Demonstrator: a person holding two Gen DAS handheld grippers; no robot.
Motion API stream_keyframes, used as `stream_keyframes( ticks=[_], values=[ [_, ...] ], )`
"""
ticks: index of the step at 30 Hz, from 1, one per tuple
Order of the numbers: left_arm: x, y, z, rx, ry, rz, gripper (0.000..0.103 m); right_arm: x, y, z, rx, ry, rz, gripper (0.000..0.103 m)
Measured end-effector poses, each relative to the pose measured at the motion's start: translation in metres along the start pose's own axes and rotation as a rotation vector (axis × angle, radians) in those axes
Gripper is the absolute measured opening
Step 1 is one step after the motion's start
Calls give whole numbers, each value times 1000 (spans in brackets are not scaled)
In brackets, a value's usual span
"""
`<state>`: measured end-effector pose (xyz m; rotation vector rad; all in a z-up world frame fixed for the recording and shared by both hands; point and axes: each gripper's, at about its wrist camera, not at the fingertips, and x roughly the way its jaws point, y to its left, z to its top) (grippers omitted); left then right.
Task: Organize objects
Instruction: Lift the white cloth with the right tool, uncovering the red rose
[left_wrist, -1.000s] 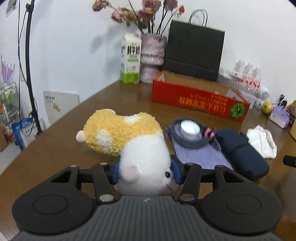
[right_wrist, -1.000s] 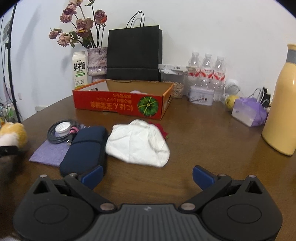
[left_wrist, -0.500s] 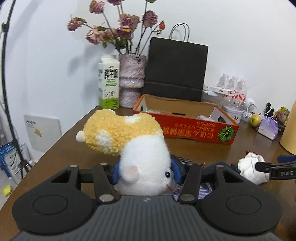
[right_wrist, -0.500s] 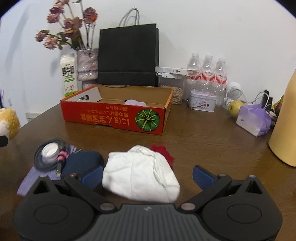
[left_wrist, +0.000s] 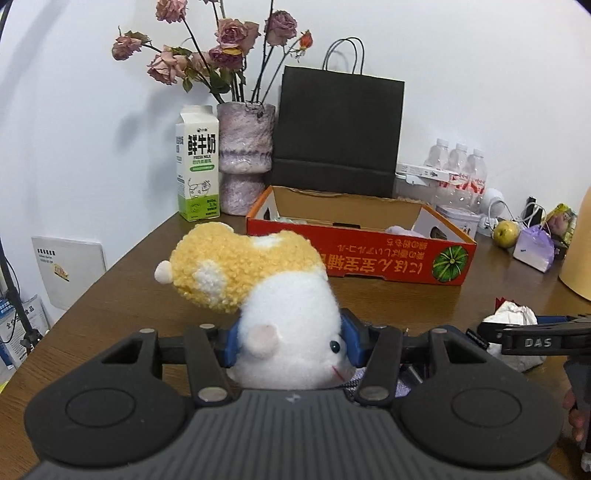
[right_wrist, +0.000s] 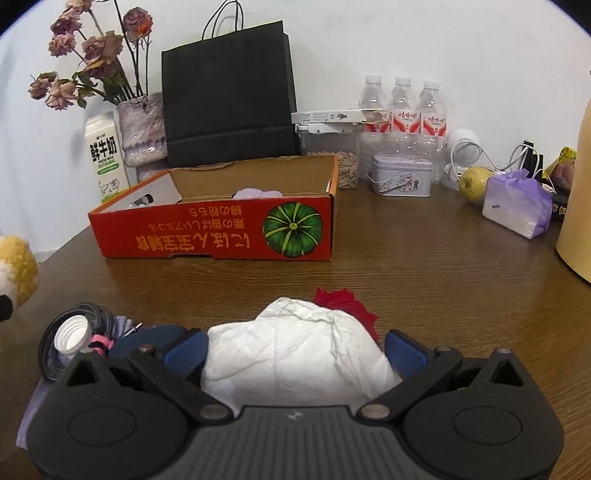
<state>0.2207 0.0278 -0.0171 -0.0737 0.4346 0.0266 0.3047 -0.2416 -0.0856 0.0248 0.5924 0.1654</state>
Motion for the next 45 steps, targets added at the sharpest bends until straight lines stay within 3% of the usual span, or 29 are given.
stream_keyframes(
  ticks=[7, 26, 30, 36, 42, 45],
  values=[
    [0, -2, -5, 6, 15, -10, 53, 1, -3, -2, 6, 18, -35, 103],
    [-3, 12, -8, -57, 26, -17, 53, -13, -21, -18, 41, 74, -22, 98],
    [-2, 13, -8, -62, 31, -17, 53, -20, -25, -21, 43, 58, -33, 81],
    [-1, 14, -9, -66, 45, -18, 53, -31, -29, -27, 31, 53, -24, 68],
    [-1, 14, -11, -62, 49, -11, 53, -41, -38, -31, 45, 39, -6, 36],
    [-2, 13, -12, -63, 47, -8, 54, -46, -43, -33, 71, 23, 1, 29]
  ],
)
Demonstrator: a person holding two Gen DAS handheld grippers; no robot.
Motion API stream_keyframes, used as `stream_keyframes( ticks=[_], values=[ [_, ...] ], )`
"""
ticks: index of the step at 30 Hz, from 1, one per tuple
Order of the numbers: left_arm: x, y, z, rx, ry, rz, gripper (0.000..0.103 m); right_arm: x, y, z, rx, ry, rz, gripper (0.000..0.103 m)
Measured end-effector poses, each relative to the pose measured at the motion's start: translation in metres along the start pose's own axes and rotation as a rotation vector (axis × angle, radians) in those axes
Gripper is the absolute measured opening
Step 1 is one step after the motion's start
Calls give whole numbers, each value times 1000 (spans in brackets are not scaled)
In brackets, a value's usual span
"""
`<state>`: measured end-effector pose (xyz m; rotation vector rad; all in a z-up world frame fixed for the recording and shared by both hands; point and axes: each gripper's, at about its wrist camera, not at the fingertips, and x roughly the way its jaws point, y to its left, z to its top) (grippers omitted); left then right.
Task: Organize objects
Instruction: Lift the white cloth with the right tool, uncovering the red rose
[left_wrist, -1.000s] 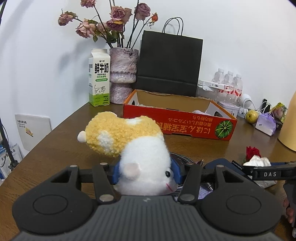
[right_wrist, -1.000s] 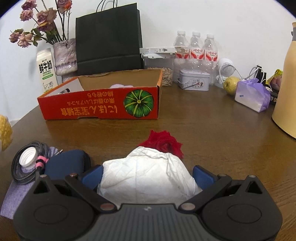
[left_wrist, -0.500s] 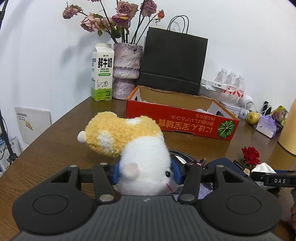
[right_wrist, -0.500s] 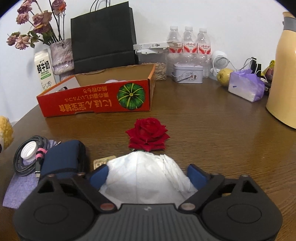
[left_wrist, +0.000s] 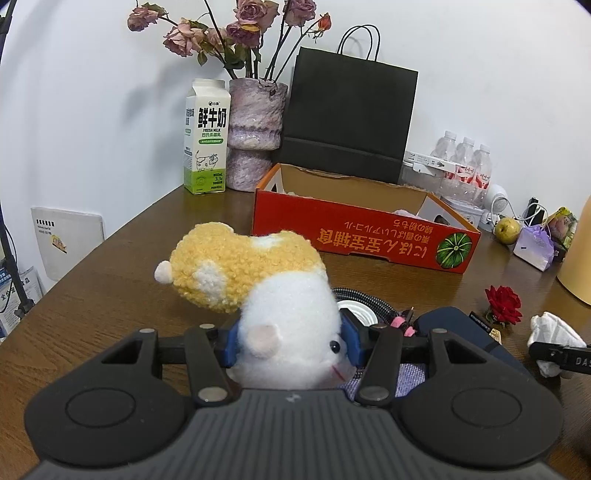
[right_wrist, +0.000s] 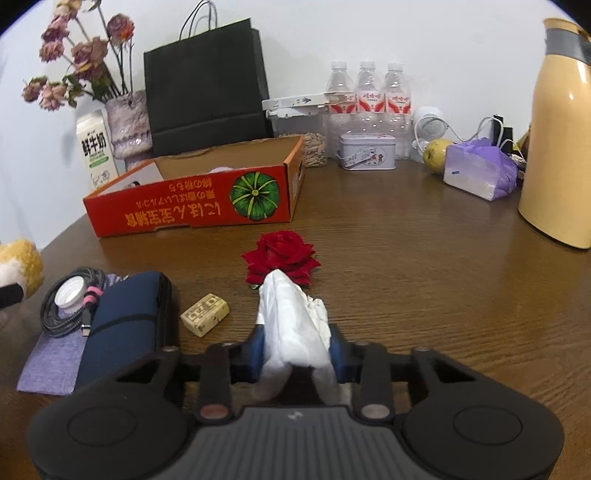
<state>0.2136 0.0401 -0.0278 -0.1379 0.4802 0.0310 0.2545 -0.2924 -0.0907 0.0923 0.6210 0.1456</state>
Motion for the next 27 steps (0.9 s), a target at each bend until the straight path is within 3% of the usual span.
stream_keyframes(
  ticks=[11, 27],
  values=[
    [-5, -3, -4, 2, -9, 30, 53, -22, 11, -6, -61, -110, 40, 28],
    [-27, -38, 13, 58, -37, -52, 54, -52, 57, 11, -144, -192, 177, 28]
  ],
)
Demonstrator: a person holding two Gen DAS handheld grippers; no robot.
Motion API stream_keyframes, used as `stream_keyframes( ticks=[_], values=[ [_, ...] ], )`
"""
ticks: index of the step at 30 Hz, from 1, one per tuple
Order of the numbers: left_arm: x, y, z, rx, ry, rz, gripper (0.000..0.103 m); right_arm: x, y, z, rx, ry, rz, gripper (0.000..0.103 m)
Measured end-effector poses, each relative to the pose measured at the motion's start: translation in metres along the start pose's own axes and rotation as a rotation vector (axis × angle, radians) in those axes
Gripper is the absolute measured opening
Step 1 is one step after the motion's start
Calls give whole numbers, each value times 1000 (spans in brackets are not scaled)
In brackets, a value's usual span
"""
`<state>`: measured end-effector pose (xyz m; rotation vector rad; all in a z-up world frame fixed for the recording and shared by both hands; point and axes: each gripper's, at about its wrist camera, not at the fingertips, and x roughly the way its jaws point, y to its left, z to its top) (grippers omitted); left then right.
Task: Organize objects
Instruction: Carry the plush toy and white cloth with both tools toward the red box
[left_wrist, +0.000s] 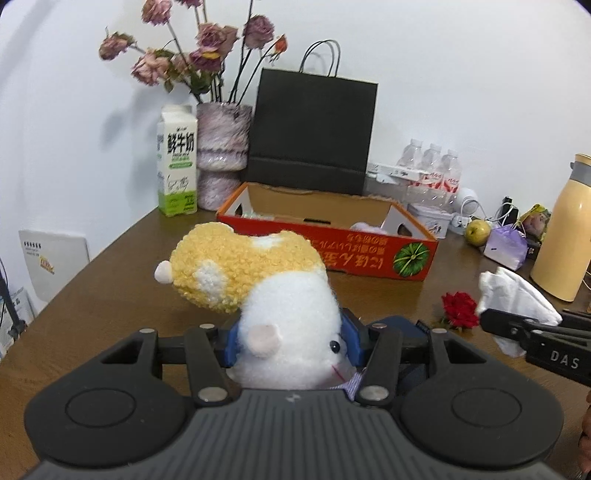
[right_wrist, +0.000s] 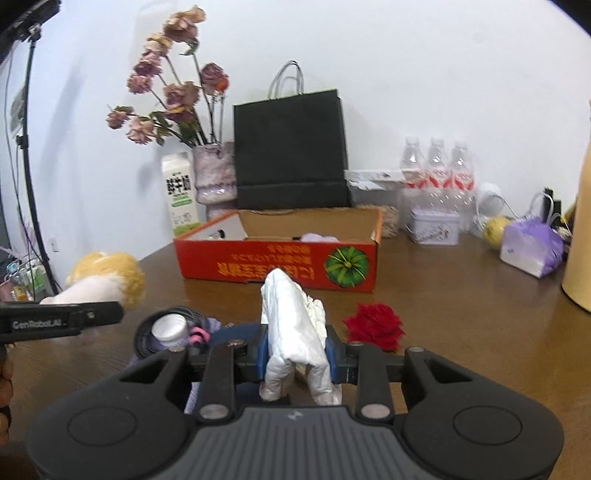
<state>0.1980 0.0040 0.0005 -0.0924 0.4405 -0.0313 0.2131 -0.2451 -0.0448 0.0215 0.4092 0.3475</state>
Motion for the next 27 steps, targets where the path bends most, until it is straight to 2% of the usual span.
stream_keyframes(
  ticks=[13, 27],
  values=[
    [7, -9, 35, 27, -56, -15, 54, 12, 16, 43, -40, -66, 16, 28],
    [46, -13, 66, 28, -71, -28, 54, 54, 17, 76, -45, -85, 10, 28]
  ],
)
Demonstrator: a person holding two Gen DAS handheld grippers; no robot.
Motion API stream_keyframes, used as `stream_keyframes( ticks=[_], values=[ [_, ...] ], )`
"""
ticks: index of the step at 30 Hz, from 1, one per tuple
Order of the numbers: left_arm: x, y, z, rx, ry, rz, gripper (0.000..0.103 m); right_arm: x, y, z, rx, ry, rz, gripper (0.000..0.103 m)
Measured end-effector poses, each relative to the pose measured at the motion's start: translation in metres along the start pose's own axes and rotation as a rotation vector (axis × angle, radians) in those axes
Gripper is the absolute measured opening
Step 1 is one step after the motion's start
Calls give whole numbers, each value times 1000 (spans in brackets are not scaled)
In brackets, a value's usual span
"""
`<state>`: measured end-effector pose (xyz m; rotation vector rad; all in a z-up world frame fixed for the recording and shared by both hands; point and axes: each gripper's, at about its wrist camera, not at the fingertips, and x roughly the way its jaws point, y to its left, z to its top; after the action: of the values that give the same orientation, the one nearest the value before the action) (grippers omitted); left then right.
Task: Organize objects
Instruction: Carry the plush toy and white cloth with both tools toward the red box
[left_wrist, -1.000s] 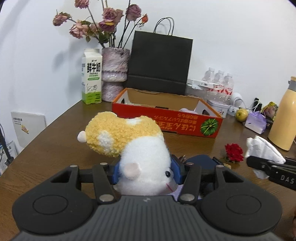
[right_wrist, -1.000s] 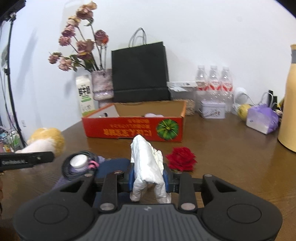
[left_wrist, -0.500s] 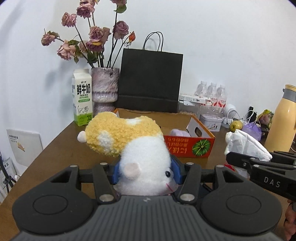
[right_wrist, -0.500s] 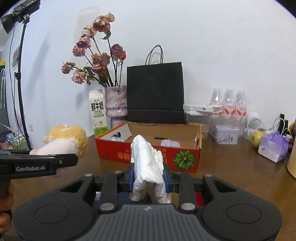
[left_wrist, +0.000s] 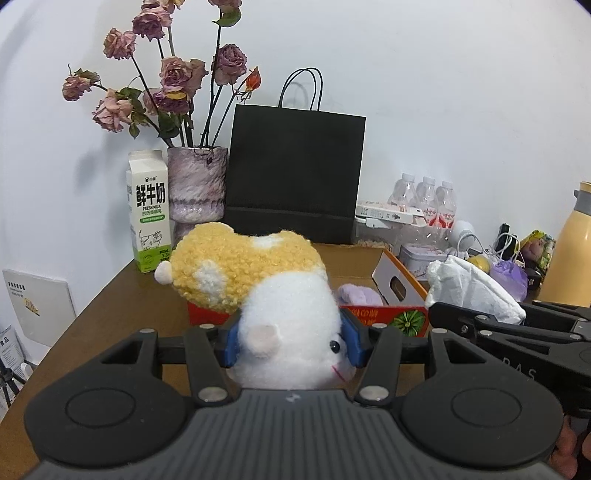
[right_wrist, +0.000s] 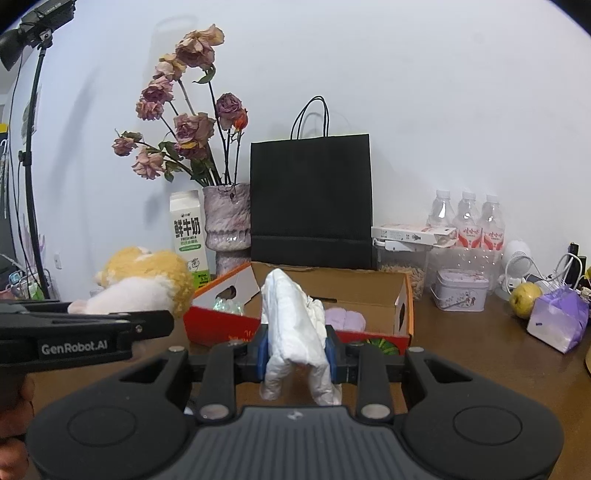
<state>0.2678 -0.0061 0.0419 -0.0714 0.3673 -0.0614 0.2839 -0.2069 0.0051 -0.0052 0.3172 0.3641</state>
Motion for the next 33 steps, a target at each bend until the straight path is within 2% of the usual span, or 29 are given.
stream_keyframes(
  ticks=[17, 33],
  values=[
    [60, -1, 37, -61, -39, 36, 54, 62, -11, 32, 21, -65, -34, 28],
    [128, 7, 66, -77, -47, 37, 54, 136, -31, 51, 9, -44, -55, 28]
  ],
)
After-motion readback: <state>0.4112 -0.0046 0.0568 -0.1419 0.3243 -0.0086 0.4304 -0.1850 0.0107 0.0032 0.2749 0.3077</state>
